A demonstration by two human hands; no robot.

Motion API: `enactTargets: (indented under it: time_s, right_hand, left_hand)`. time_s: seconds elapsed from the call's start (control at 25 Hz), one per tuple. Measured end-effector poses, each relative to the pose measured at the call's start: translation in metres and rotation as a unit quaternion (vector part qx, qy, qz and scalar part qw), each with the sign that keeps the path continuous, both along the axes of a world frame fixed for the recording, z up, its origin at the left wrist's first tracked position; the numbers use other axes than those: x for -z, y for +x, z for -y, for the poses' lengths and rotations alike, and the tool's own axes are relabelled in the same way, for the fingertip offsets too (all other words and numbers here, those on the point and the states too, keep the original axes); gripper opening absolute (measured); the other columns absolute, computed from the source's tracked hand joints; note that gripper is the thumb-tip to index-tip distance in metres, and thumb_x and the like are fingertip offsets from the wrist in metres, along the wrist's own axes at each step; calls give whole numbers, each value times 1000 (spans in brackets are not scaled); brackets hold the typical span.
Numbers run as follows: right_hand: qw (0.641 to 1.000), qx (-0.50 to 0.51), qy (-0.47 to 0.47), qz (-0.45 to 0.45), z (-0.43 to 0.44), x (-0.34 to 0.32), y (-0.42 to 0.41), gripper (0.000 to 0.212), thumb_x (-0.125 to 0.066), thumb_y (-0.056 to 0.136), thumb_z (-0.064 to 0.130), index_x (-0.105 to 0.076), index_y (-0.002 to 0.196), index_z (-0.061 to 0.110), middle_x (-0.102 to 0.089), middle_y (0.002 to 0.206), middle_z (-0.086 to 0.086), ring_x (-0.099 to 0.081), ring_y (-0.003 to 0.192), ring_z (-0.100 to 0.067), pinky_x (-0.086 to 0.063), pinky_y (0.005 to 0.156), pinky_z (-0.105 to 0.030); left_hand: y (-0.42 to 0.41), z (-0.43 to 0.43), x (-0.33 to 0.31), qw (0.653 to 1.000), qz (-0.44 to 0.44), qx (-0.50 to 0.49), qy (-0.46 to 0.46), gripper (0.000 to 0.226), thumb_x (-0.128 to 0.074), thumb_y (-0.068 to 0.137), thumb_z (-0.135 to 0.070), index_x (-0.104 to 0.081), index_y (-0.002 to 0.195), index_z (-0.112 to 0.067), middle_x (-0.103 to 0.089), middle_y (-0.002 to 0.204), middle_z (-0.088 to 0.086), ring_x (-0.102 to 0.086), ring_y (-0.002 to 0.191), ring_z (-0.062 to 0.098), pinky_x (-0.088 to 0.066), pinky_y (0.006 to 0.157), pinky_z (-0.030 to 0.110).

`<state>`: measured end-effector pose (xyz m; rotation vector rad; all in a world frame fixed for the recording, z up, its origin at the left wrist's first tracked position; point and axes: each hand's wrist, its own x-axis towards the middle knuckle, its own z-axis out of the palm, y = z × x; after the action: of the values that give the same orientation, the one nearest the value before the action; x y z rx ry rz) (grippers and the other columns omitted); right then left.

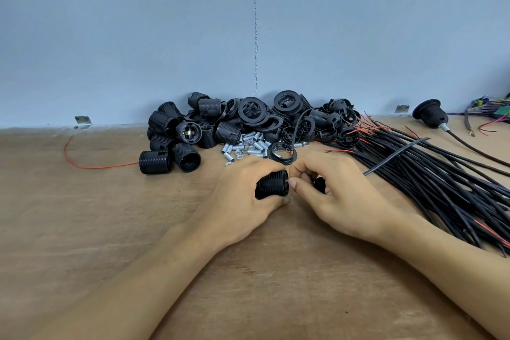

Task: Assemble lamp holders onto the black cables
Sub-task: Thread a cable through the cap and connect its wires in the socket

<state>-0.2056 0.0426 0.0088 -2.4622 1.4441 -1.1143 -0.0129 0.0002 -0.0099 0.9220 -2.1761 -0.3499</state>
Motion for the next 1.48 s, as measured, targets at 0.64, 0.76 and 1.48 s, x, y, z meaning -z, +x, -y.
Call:
enactTargets:
  time_s: [0.64,0.76,1.48]
  right_hand:
    - [1000,15,-3,5,-2,1,3,20,-69,88,10,-59,75,22,-49,61,16,-49,64,-2,-33,59,-12]
    - [1000,16,0,9,-3,1,4,23,-68,88,11,-57,75,26,-50,61,16,-49,64,-2,-33,59,-11]
    - [999,16,36,31,2,-6,-11,8,-75,88,20,-72,94,23,-67,81,12,-64,81,-9,-51,77,-28]
  left_hand:
    - [-1,-1,-1,1000,-7,6,-11,37,-87,75,-20,-74,110,-21,-66,97,-12,-58,92,4,-37,82,8]
    - [-1,0,-1,1000,6,16,-12,35,-84,77,-23,-73,110,-22,-66,97,-11,-59,93,5,-42,82,13]
    - [0,4,2,999,-27,-40,4,36,-85,78,-25,-69,109,-31,-66,100,-18,-58,98,0,-43,85,13]
